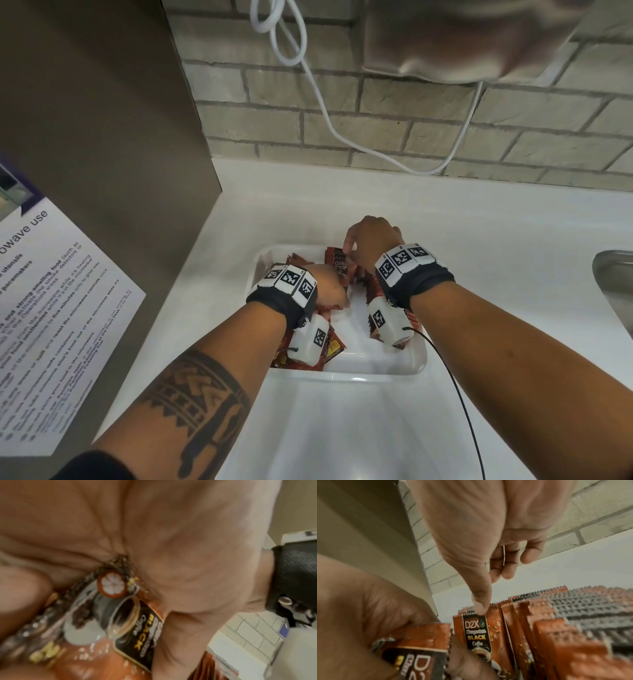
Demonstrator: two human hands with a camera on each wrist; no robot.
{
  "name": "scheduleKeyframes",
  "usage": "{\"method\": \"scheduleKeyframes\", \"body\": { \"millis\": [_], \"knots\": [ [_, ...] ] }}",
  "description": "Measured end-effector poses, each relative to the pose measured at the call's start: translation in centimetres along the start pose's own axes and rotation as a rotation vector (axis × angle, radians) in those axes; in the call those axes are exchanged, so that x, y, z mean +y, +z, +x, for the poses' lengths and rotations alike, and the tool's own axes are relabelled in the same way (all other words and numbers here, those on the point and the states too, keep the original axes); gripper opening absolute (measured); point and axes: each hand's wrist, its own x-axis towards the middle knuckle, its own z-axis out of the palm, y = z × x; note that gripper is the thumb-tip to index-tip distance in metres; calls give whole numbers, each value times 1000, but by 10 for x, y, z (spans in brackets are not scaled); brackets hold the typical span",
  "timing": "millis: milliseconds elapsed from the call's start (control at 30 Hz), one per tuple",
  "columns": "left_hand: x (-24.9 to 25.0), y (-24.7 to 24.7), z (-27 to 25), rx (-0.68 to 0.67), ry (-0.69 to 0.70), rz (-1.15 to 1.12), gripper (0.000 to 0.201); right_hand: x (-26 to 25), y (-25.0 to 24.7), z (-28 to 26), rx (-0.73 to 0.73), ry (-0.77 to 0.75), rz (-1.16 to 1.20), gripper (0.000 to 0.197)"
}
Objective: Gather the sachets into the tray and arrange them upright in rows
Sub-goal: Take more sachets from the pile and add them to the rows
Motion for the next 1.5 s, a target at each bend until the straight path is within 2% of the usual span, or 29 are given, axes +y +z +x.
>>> {"method": "scheduleKeyframes", "body": {
  "millis": [200, 533, 633, 733, 833, 933, 1067, 1133, 1200, 1300, 1367, 1400, 1500],
  "knots": [
    [1, -1, 0, -7, -17, -29, 32, 1, -1, -2, -4, 24, -8, 13],
    [-4, 0, -9, 2, -4, -116, 23, -1, -13, -9, -18, 32, 46, 19],
    [-9, -5, -17, -63, -5, -347, 17, 7, -24, -19, -15, -9, 207, 19],
    [-20, -7, -25, -8, 166, -638, 15, 14, -31, -34, -78, -75, 384, 6],
    [-27, -5, -30, 25, 344, -944, 15, 18, -32, -43, -155, -108, 492, 20],
    [-28, -5, -33, 87, 412, -1016, 22, 20, -32, -47, -104, -101, 583, 21],
    [-28, -8, -38, 148, 455, -979, 29, 18, -38, -51, -16, -88, 698, 8],
    [-29, -9, -39, 191, 425, -916, 26, 17, -40, -51, 19, -66, 697, 6],
    [-33, -11, -38, 252, 298, -771, 25, 16, -42, -49, 84, -34, 697, 3],
    [-41, -16, -39, 302, 18, -314, 34, 17, -44, -45, 140, -2, 593, 4],
    [-45, -17, -36, 288, -6, -61, 36, 16, -42, -42, 126, 10, 498, 7],
    [-44, -16, -35, 270, 4, -3, 37, 14, -40, -40, 105, 22, 455, 8],
    [-32, -11, -29, 144, 36, -41, 38, 6, -26, -29, 26, 72, 227, 10]
  ]
}}
